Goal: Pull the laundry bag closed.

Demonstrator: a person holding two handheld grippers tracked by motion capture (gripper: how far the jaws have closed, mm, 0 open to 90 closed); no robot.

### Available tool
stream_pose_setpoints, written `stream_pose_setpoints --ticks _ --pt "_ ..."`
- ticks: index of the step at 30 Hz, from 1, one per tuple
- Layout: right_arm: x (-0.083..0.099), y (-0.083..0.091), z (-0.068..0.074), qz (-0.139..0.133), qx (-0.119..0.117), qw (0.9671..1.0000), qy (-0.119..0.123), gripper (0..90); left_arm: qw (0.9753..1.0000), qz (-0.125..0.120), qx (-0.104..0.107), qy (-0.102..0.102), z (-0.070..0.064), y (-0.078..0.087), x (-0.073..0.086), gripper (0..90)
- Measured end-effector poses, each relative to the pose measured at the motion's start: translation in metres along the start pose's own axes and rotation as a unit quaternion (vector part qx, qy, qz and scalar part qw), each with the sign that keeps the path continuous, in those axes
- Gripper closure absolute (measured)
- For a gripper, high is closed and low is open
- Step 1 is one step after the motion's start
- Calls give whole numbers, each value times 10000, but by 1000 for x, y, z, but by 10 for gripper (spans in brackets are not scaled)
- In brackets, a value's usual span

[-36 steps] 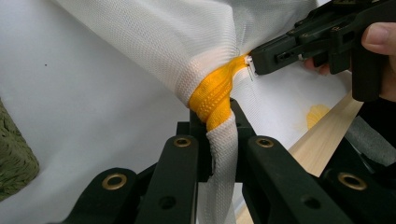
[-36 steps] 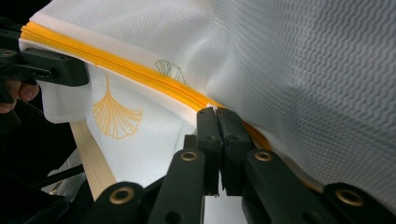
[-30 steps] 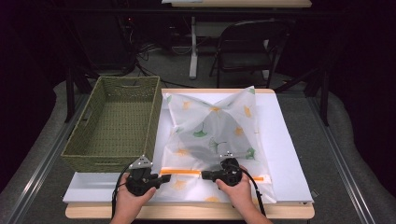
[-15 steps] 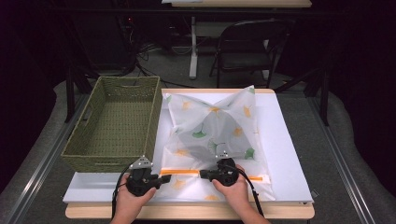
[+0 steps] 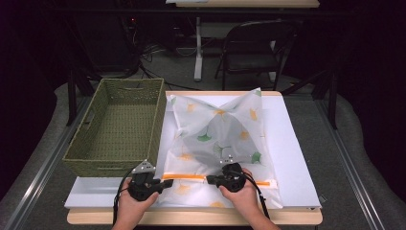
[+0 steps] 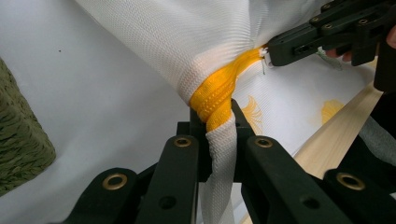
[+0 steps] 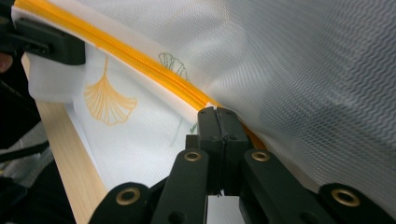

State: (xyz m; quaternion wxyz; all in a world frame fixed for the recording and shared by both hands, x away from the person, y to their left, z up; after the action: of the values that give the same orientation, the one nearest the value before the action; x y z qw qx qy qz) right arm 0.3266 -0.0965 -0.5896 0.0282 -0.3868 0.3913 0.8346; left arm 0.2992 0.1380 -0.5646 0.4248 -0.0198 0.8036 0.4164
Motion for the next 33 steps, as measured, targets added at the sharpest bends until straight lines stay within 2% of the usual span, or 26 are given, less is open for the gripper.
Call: stream_pose_setpoints --ticks 1,4,6,8,11,12,14,15,16,17,18,21,23,27,31,33 --pt "0 2 1 30 16 10000 91 900 10000 5 -37 -1 0 0 0 865" --pt "1 5 0 149 259 9990 333 900 10000 -26 -54 26 2 1 0 867" --pt "1 7 -1 133 86 9997 194 900 10000 -18 -51 23 2 1 0 867" --pt "2 7 -4 -3 -29 10000 -48 900 10000 -5 -30 35 1 0 0 867" --pt "4 4 -7 -44 -294 9989 -359 896 10000 -3 -11 38 1 0 1 866" --pt "4 3 -7 -58 -341 9986 -407 853 10000 -8 19 18 1 0 1 865" --pt "5 1 -5 -95 -350 9986 -377 803 10000 -20 33 26 -1 0 0 863" --pt "6 0 -3 -101 -316 9991 -270 775 10000 -40 49 22 -1 0 0 862" --pt "6 0 -3 -101 -316 9991 -270 775 10000 -40 49 22 -1 0 0 862" --pt "6 -1 1 -154 -143 9998 -13 752 9999 -72 94 0 -3 2 -3 861" --pt "6 -1 2 -169 -58 9998 96 741 9999 -82 104 -16 -4 3 -4 862" --pt "3 0 5 -256 90 9994 226 712 9998 -133 135 -97 -9 6 -12 864" --pt "1 4 4 -328 79 9993 172 702 9996 -169 137 -157 -11 9 -18 866" --pt "1 9 0 -334 -167 9992 -166 664 9994 -236 127 -222 -14 14 -29 867" --pt "3 11 0 -173 -273 9993 -209 648 9989 -289 147 -324 -20 16 -40 868" --pt "4 10 -1 -148 -246 9994 -202 642 9988 -281 161 -367 -23 17 -43 868"
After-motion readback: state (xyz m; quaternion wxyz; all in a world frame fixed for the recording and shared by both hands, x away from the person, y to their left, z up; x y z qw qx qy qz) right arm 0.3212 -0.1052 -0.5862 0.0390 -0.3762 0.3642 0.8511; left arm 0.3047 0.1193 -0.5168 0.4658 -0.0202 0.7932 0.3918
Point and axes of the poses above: each handheld gripper's, and its own axes: y roughly backward along the jaws, x roughly out of its underside, z roughly to its left, the point moved 5 cm from there along -y, roughly forward along the jaws, and after that the axes turned 2 degrees about -y, right-handed, at the moved point
